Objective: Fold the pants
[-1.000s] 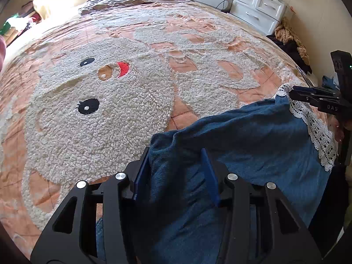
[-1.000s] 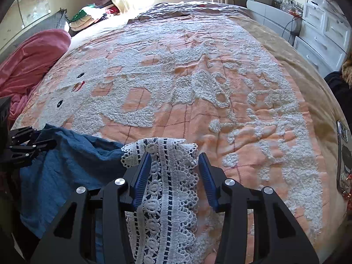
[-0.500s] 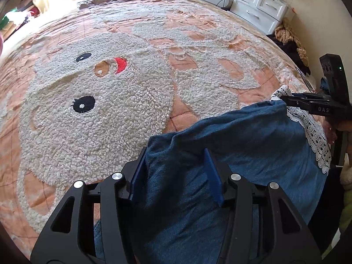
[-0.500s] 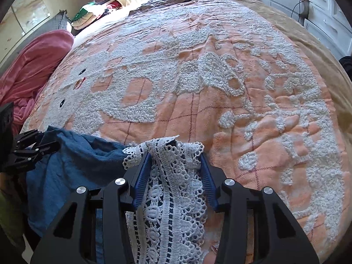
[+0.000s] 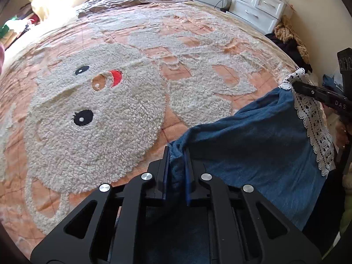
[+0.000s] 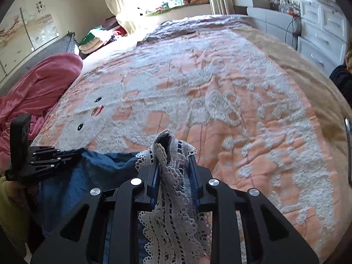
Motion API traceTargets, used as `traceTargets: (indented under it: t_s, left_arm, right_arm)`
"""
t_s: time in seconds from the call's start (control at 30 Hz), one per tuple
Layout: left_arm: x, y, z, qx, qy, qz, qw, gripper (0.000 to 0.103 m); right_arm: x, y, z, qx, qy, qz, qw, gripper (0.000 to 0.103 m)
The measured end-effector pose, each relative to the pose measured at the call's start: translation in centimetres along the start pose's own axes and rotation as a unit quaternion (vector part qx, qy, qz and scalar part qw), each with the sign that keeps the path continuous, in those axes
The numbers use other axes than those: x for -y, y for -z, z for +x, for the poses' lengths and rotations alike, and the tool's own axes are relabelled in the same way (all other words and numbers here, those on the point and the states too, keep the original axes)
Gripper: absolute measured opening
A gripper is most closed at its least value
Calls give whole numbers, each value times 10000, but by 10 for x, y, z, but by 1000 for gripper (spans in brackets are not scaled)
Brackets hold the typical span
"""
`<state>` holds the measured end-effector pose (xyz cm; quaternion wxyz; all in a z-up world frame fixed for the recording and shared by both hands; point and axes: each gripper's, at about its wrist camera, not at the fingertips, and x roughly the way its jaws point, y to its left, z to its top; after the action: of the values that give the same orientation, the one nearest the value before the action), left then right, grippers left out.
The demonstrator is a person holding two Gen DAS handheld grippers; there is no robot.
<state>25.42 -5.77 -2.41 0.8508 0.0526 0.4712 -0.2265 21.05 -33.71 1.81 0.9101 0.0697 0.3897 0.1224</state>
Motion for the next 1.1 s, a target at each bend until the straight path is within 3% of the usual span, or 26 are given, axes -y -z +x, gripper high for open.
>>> traceTargets:
  t_s: [0.2, 0.4, 0.57, 0.63, 0.73, 0.77, 0.9, 1.0, 1.1]
  left_arm:
    - [-2, -22, 0, 295, -166, -195, 9992, 5]
    - [-7, -22, 25, 152, -410, -240, 9988, 9]
    - [-16, -16, 27, 221, -380, -417, 9982, 24]
    - [-20, -15, 19, 301, -434, -525, 9972, 37]
    - [-25, -11, -3, 501, -220, -749, 9957, 42]
    - [-26, -8, -11, 562, -189, -813, 9949, 45]
    - [-27, 10, -50, 835, -115, -994, 9915, 55]
    - [-24, 32, -77, 975, -190, -1026, 9898, 60]
    - [-24, 58, -102, 1102, -278, -1113, 9873, 66]
  right_arm:
    - [0, -36, 10, 306, 352, -250, 9986, 22]
    - [21, -28, 74, -601, 677, -237, 9956, 22]
    - [37, -24, 85, -713, 507, 163, 9960, 28]
    - [33, -25, 79, -645, 535, 141, 9964, 29]
    - [27, -28, 62, -439, 831, -105, 9955, 48]
    - [27, -28, 55, -338, 921, -167, 9950, 50]
    - [29, -29, 20, 33, 840, -6, 9965, 52]
    - [30, -17, -11, 271, 674, 162, 9972, 63]
    - [31, -6, -36, 448, 672, 379, 9960, 66]
